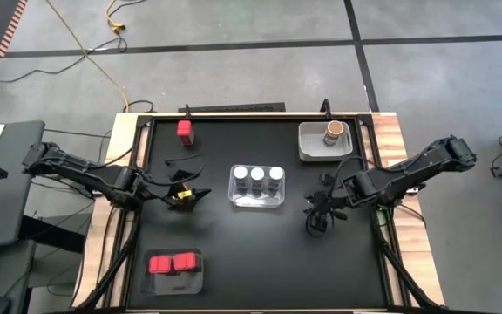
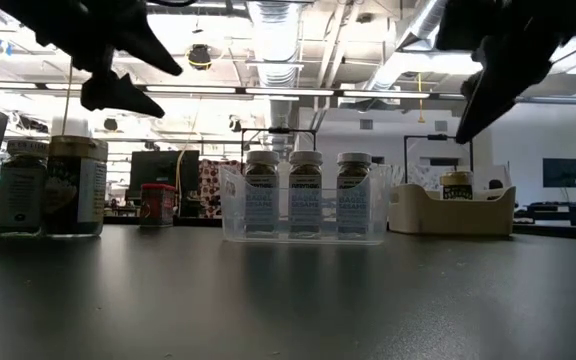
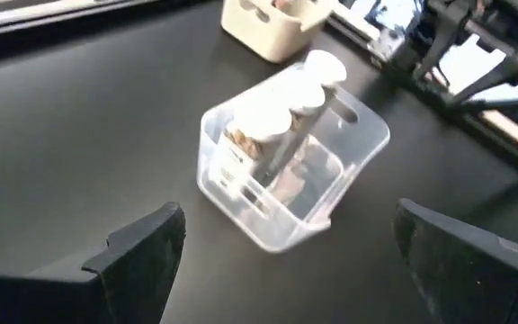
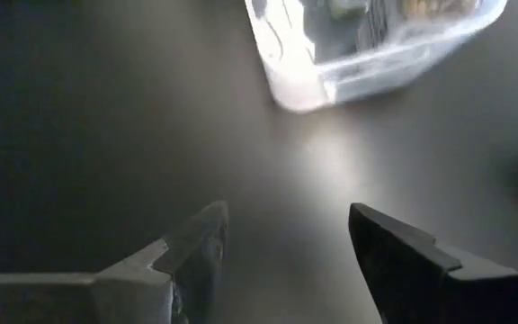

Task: Sort spices by type
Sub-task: Put the gold seasoning bottle into the white bin

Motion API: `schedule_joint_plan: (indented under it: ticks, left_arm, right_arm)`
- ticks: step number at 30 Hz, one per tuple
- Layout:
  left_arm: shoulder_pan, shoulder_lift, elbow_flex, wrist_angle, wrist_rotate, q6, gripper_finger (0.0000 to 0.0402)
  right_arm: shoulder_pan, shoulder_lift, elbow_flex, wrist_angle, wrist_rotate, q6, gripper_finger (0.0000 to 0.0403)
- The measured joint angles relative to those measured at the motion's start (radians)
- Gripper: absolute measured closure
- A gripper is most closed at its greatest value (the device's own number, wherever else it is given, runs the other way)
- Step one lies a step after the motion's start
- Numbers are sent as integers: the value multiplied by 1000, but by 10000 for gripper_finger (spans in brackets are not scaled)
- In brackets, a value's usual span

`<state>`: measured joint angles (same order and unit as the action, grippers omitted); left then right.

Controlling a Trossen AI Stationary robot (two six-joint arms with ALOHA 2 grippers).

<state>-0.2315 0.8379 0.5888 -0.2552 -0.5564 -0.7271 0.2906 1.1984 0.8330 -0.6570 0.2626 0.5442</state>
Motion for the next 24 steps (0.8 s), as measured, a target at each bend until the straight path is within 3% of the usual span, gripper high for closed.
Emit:
schedule_joint_plan:
  ticks: [8, 12, 19, 24]
  left_arm:
    - [135, 0, 0, 94, 15, 86, 24]
    - [198, 0, 56, 47, 107, 239, 24]
    - [313, 22, 335, -345, 248, 422, 24]
    - [339, 115, 498, -587, 354, 595, 24]
  right_arm:
    - [-99, -138, -130, 128, -1, -151, 141]
    - [-105, -186, -150, 129, -4, -163, 141]
    - [-116, -218, -150, 129, -6, -190, 141]
    - [-145, -216, -150, 133, -7, -185, 141]
